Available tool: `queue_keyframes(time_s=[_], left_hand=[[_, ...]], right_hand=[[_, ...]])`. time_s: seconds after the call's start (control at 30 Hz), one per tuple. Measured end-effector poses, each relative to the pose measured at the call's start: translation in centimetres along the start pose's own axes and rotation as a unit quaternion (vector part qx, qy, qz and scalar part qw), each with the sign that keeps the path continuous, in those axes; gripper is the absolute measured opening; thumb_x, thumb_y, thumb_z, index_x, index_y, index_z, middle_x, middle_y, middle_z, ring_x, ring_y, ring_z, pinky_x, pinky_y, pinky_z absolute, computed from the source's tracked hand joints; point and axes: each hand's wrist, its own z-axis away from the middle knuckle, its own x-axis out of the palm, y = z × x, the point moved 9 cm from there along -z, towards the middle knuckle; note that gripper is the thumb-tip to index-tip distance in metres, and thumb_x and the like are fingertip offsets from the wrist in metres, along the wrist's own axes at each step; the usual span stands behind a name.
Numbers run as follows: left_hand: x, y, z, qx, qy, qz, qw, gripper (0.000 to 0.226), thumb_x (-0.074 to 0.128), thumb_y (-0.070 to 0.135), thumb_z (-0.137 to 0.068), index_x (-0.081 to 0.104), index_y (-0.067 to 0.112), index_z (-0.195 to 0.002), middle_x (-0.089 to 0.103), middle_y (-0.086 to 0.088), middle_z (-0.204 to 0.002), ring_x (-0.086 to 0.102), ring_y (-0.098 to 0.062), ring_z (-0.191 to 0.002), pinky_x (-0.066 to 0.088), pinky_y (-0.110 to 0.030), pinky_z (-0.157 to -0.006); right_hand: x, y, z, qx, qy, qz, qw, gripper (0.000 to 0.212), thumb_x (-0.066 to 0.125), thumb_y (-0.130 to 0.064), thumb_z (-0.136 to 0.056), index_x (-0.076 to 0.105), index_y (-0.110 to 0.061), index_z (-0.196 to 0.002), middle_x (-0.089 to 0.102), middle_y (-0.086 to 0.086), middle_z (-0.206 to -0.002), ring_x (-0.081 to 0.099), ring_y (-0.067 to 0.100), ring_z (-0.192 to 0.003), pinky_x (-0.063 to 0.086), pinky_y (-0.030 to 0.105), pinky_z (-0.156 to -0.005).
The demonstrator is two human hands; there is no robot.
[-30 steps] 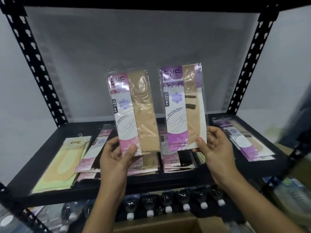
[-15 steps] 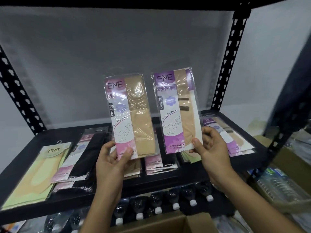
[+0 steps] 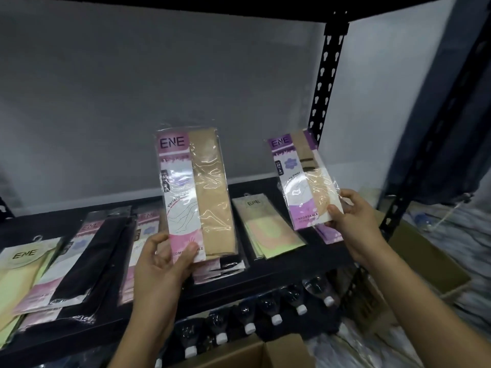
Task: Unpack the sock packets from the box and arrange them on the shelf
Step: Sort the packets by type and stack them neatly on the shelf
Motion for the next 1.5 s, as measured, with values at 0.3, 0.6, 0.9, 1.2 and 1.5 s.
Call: queue_keyframes(time_s=[0.3,0.6,0.9,1.2,1.5], left_hand=[[4.5,-1.5,0.9,-0.012,-0.029,-0.039,0.999,0.039,0.069,0.002,-0.082,0.054,0.011,-0.116,0.077,-0.005,-0.101,0.074,-0.024,-0.092,0.054,-0.053,-0.093],[5.5,-2.0,1.2,-0.022,-0.029,-0.044,0.998,0.038,0.07,0.001,-0.081,0.056,0.03,-0.101,0.077,0.015,-0.088,0.074,-0.013,-0.088,0.052,-0.044,-0.094],[5.3,-2.2,0.8,-0.017,-0.026,-0.042,0.999,0.036,0.067,-0.002,-0.082,0.055,0.024,-0.104,0.075,0.02,-0.084,0.074,-0.012,-0.087,0.061,-0.033,-0.076],[2.7,-1.1,0.4,-0.017,-0.003,-0.05,0.999,0.032,0.067,-0.003,-0.084,0.053,0.016,-0.106,0.077,0.003,-0.097,0.075,-0.018,-0.086,0.059,-0.035,-0.072],[2.5,-1.1,0.5,-0.014,-0.01,-0.056,0.998,0.032,0.068,0.0,-0.085,0.052,0.017,-0.106,0.077,0.011,-0.09,0.075,-0.015,-0.084,0.059,-0.028,-0.068]], right_hand=[[-4.4,3.1,-3.9,0.045,0.045,0.111,0.992,0.028,0.049,0.004,-0.091,0.057,-0.015,-0.11,0.061,0.009,-0.092,0.06,0.022,-0.068,0.054,0.038,-0.062],[-5.4,5.1,-6.0,0.042,0.049,0.282,0.957,0.038,0.05,-0.002,-0.09,0.053,-0.002,-0.128,0.06,0.012,-0.118,0.058,0.025,-0.101,0.045,0.028,-0.089],[-4.1,4.3,-5.1,-0.077,0.066,0.476,0.874,0.042,0.049,-0.014,-0.092,0.05,-0.013,-0.135,0.048,0.012,-0.133,0.033,0.03,-0.126,0.026,0.046,-0.104],[-0.5,7.1,-3.8,-0.117,-0.052,0.551,0.824,0.041,0.048,-0.036,-0.094,0.05,-0.022,-0.133,0.042,0.006,-0.139,0.032,0.027,-0.13,0.021,0.049,-0.109],[0.0,6.9,-3.5,-0.132,-0.03,0.559,0.818,0.038,0.048,-0.033,-0.094,0.054,-0.019,-0.128,0.049,0.007,-0.132,0.038,0.028,-0.125,0.023,0.048,-0.106]])
